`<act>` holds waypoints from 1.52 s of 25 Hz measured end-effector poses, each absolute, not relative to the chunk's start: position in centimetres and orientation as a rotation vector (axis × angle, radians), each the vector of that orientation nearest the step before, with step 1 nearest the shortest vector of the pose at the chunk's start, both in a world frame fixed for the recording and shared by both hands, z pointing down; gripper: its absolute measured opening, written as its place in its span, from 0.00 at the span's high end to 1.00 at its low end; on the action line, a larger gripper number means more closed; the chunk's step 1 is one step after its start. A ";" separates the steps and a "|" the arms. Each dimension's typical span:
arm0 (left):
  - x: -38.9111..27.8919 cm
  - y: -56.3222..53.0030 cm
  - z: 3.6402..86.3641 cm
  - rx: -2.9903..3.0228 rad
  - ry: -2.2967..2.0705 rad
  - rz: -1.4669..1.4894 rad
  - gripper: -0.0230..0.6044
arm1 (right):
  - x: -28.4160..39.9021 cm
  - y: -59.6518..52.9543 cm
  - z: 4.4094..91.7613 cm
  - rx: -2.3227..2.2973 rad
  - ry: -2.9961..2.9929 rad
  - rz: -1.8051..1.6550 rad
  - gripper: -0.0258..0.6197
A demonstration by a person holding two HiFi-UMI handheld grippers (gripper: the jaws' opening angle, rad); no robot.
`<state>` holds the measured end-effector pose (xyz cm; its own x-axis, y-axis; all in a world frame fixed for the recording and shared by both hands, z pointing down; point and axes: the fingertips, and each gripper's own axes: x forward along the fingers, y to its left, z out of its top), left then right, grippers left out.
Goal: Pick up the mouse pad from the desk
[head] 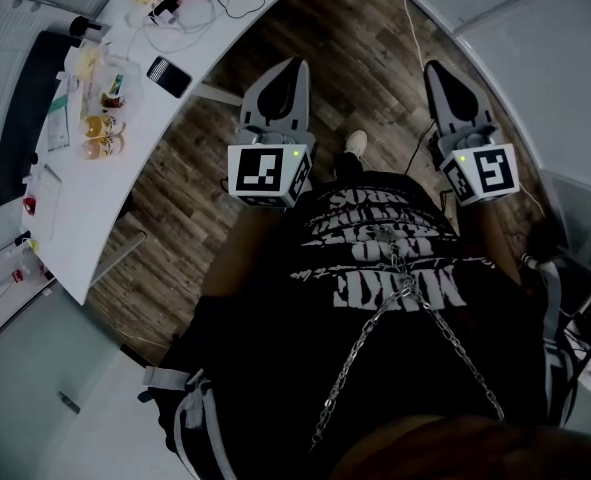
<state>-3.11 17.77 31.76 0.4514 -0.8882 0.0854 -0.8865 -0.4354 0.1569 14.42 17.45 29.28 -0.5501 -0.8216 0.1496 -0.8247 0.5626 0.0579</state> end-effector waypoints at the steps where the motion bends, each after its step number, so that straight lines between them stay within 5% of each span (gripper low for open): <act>1: -2.8 17.4 31.8 2.517 -1.561 -0.018 0.95 | 14.7 17.0 29.3 1.393 -2.635 0.028 0.96; 38: 3.7 8.1 32.2 2.465 -1.776 0.144 0.95 | 22.6 6.2 31.2 1.250 -2.694 -0.007 0.96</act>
<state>3.75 8.14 32.21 0.3151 -0.9395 0.1346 -0.9489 -0.3145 0.0259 22.62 6.23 31.20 -0.6335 -0.7585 0.1528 -0.7577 0.6481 0.0758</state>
